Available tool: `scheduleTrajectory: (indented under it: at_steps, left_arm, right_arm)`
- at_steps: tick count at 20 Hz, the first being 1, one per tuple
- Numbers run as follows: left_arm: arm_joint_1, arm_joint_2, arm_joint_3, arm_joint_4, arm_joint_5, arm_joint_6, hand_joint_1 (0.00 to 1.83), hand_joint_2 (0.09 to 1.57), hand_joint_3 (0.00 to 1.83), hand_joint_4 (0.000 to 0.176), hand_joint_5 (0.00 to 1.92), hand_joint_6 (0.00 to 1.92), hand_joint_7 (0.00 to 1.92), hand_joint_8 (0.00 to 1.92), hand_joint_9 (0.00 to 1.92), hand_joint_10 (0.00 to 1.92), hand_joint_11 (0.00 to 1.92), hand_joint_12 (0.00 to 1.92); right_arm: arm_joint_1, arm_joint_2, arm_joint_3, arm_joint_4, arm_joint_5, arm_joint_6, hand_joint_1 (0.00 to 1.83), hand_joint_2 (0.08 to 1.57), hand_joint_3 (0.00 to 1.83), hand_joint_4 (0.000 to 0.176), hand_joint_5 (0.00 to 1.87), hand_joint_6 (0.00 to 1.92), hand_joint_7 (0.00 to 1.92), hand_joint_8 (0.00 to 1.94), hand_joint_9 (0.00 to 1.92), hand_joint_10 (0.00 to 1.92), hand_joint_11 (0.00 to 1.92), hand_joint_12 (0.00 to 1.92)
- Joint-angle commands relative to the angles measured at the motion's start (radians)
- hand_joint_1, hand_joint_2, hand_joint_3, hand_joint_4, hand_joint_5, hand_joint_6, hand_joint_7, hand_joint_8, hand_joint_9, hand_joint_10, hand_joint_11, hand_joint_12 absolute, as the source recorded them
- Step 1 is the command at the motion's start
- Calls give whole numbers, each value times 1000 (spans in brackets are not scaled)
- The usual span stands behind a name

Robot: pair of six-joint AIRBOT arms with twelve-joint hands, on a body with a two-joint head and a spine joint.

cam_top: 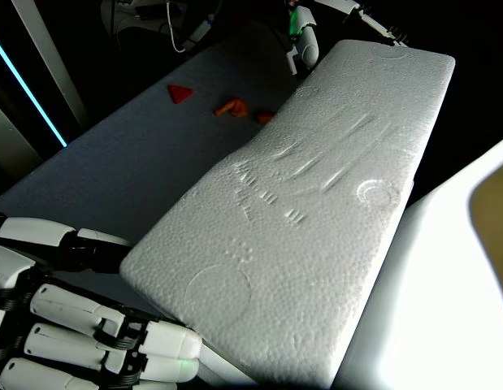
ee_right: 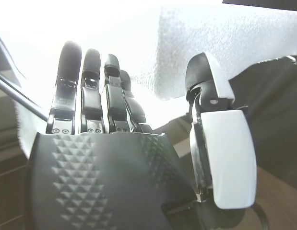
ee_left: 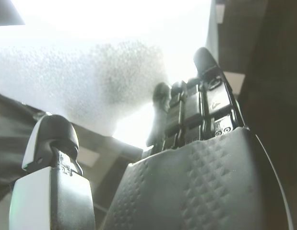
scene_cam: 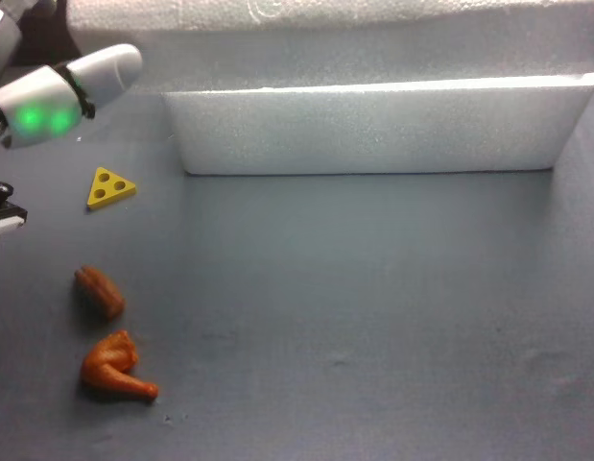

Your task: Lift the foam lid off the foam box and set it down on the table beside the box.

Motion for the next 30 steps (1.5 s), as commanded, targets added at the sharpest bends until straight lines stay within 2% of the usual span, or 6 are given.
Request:
scheduleTrajectory:
  at_steps: [1, 4, 9, 14, 23, 30]
  left_arm:
    - [-2, 10, -16, 116, -148, -6, 441, 1137, 1, 0, 262, 1, 42, 0, 11, 1, 0, 834]
    - [28, 38, -59, 131, -178, 3, 366, 1150, 0, 0, 238, 6, 43, 0, 21, 3, 0, 514]
    - [90, 85, -128, 160, -202, 9, 323, 1131, 0, 12, 238, 1, 65, 5, 46, 9, 0, 499]
    - [144, 118, -176, 183, -205, 9, 337, 1156, 2, 0, 205, 0, 23, 0, 0, 0, 0, 11]
    - [288, 134, -253, 173, -258, -14, 266, 1162, 1, 0, 186, 0, 0, 0, 0, 0, 0, 0]
    - [383, 127, -293, 152, -305, -38, 283, 1158, 3, 4, 188, 2, 0, 0, 0, 0, 0, 0]
  right_arm:
    - [0, 12, -16, -114, 126, 8, 594, 1248, 3, 0, 22, 451, 134, 45, 0, 486, 0, 1507]
    - [-37, 40, -55, -129, 153, 8, 553, 1249, 0, 0, 27, 473, 145, 26, 0, 455, 0, 1440]
    - [-104, 88, -117, -147, 193, 12, 559, 1247, 0, 0, 47, 497, 191, 25, 0, 593, 0, 1566]
    - [-179, 138, -168, -164, 200, 33, 503, 1244, 0, 0, 40, 479, 132, 5, 0, 323, 0, 1432]
    - [-290, 152, -214, -170, 209, 80, 420, 1287, 1, 0, 152, 59, 103, 0, 25, 189, 0, 808]
    - [-451, 158, -248, -110, 299, 136, 387, 1249, 0, 0, 178, 10, 113, 0, 53, 169, 0, 912]
